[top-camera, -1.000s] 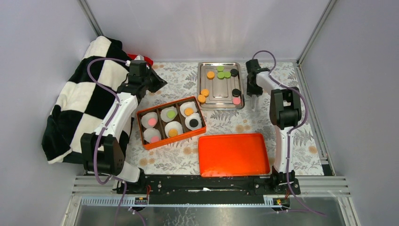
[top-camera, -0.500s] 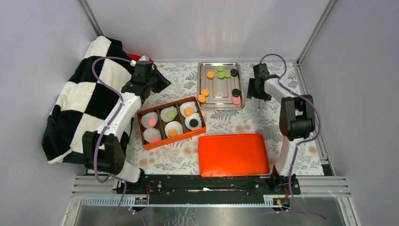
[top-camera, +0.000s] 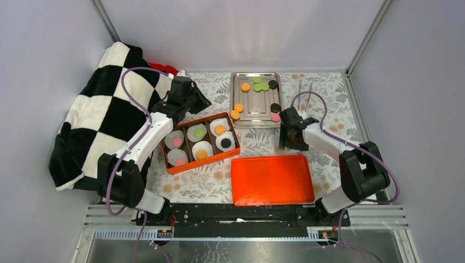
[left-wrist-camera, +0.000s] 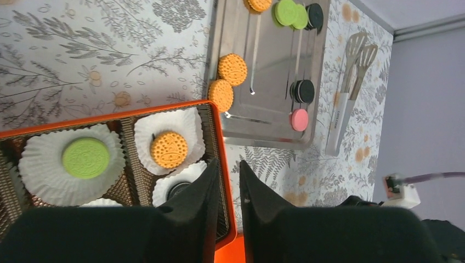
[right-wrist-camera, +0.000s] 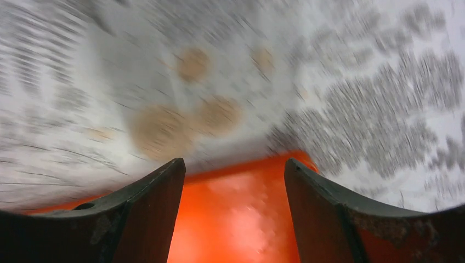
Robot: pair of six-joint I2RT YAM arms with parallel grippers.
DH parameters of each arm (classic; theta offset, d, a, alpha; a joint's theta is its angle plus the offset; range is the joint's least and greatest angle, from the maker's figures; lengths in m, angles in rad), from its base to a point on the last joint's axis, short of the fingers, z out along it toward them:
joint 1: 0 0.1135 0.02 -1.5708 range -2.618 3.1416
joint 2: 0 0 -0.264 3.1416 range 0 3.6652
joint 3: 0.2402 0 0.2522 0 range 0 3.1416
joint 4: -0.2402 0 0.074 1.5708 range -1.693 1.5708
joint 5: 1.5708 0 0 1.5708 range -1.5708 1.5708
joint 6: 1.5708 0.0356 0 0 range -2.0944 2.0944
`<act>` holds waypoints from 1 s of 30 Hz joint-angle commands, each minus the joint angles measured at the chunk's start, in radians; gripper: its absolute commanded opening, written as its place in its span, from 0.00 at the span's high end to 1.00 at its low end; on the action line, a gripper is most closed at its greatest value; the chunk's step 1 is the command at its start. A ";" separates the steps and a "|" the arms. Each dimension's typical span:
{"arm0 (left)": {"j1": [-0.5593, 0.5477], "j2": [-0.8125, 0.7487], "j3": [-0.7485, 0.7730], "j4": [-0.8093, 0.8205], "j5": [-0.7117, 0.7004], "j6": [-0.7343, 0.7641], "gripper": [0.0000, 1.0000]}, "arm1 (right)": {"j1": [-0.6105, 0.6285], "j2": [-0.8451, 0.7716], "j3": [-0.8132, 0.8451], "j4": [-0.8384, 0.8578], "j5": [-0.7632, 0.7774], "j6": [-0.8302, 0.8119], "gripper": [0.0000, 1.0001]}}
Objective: Pack the cookies
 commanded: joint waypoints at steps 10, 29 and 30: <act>-0.073 0.032 0.000 0.072 -0.007 0.031 0.77 | -0.031 -0.089 -0.198 -0.059 0.068 0.256 0.29; -0.075 0.042 -0.017 0.076 -0.003 0.038 0.77 | -0.127 0.269 0.060 0.049 -0.019 0.139 0.26; -0.075 0.042 -0.017 0.076 -0.005 0.038 0.77 | -0.141 0.278 0.086 0.042 -0.016 0.126 0.26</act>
